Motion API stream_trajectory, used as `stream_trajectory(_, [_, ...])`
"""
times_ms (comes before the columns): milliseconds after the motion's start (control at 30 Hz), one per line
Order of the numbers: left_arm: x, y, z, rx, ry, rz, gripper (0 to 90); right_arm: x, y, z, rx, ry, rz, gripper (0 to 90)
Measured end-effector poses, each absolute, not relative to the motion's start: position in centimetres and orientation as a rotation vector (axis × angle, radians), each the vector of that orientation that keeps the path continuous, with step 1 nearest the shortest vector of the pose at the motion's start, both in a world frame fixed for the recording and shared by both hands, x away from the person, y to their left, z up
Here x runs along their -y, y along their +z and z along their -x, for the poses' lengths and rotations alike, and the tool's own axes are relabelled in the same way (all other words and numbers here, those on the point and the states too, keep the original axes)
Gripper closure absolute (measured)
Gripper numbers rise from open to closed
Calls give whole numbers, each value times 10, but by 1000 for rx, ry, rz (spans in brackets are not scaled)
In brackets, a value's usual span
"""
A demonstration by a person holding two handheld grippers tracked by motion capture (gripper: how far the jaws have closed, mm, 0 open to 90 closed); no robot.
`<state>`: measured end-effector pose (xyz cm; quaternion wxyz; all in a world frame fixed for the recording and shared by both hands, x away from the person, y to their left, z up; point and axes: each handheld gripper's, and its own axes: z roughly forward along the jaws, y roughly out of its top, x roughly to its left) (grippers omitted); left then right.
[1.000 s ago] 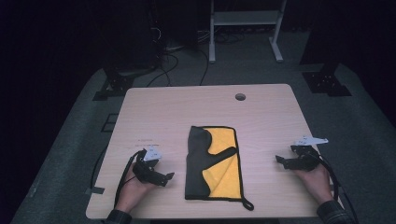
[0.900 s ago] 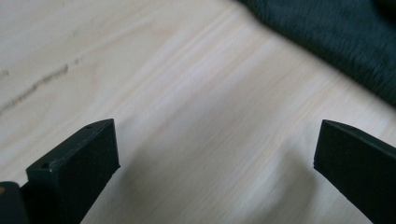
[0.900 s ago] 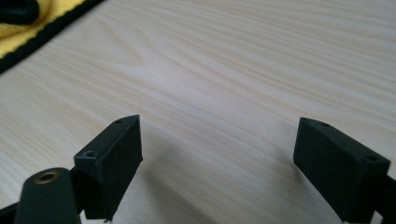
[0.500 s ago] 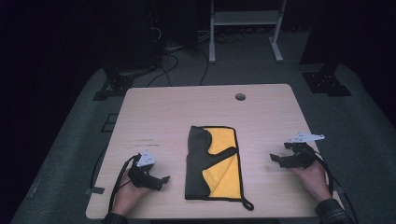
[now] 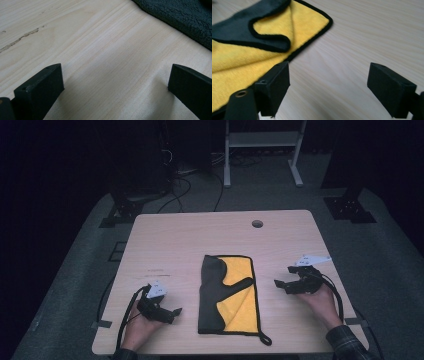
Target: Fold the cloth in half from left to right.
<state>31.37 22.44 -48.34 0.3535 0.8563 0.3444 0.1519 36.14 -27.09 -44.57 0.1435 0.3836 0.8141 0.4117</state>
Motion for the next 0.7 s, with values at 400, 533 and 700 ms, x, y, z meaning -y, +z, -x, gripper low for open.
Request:
stream_trajectory(400, [-225,-483,-314,-891,392,-2213,0,223,-438,-369,-2422,1292,-965,320])
stream_trajectory(533, [-225,-483,-314,-888,392,-2214,0,207,-435,-371,-2455,1313,-932,346])
stream_trajectory(700, [-225,-484,-314,-888,393,-2212,0,186,-436,-375,-2473,1349,-874,392])
